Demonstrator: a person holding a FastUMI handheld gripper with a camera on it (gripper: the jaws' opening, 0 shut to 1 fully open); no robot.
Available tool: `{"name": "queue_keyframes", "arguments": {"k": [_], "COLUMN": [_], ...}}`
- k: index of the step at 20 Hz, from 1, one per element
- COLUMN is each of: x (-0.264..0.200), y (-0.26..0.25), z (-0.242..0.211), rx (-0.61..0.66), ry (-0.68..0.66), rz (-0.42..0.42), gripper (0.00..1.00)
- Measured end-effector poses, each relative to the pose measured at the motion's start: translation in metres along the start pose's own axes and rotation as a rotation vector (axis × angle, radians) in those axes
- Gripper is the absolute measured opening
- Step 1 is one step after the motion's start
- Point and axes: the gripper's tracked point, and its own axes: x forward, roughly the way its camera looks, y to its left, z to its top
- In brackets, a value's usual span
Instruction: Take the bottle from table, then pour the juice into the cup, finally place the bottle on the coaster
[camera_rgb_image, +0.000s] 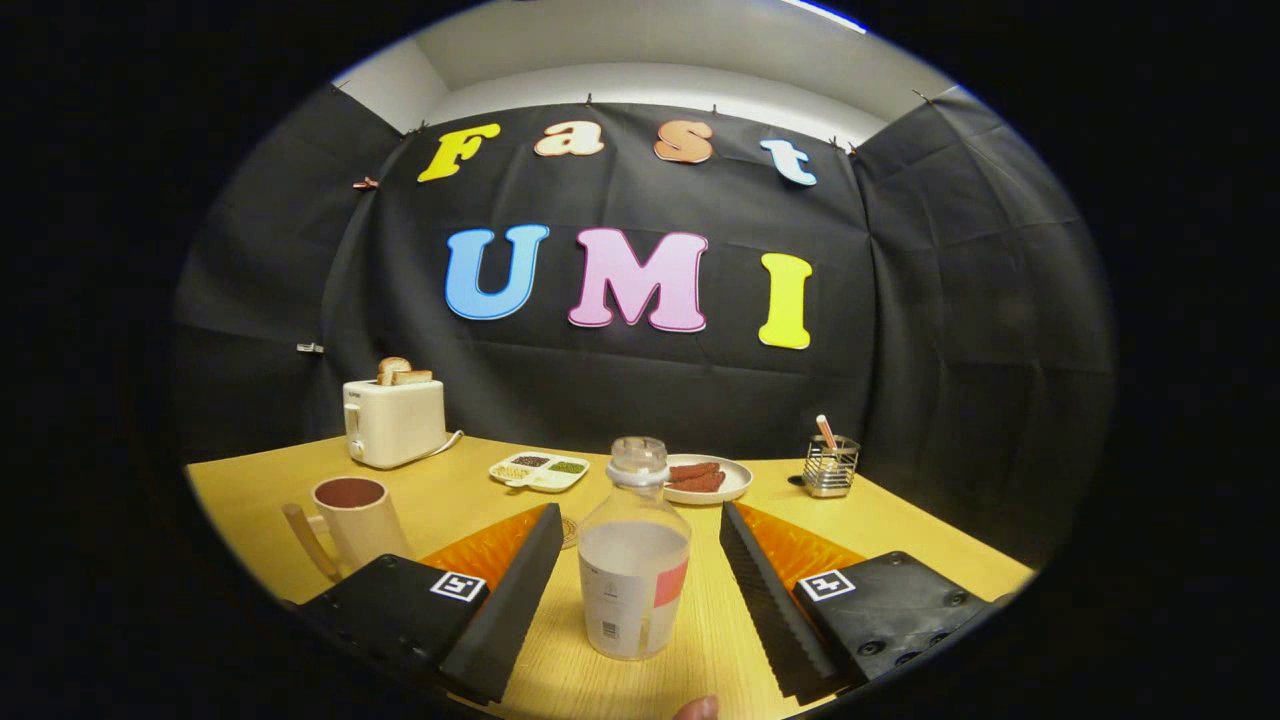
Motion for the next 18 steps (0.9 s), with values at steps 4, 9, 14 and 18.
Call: {"name": "queue_keyframes", "arguments": {"k": [4,9,14,18], "x": [0.013,0.02,0.029,0.029], "y": [0.002,0.003,-0.005,0.001], "z": [-0.024,-0.04,-0.027,0.019], "rx": [0.007,0.025,-0.074,-0.238], "ry": [0.015,0.044,0.083,0.082], "rz": [-0.011,-0.034,-0.075,-0.092], "gripper": [0.97,0.96,0.73,0.71]}}
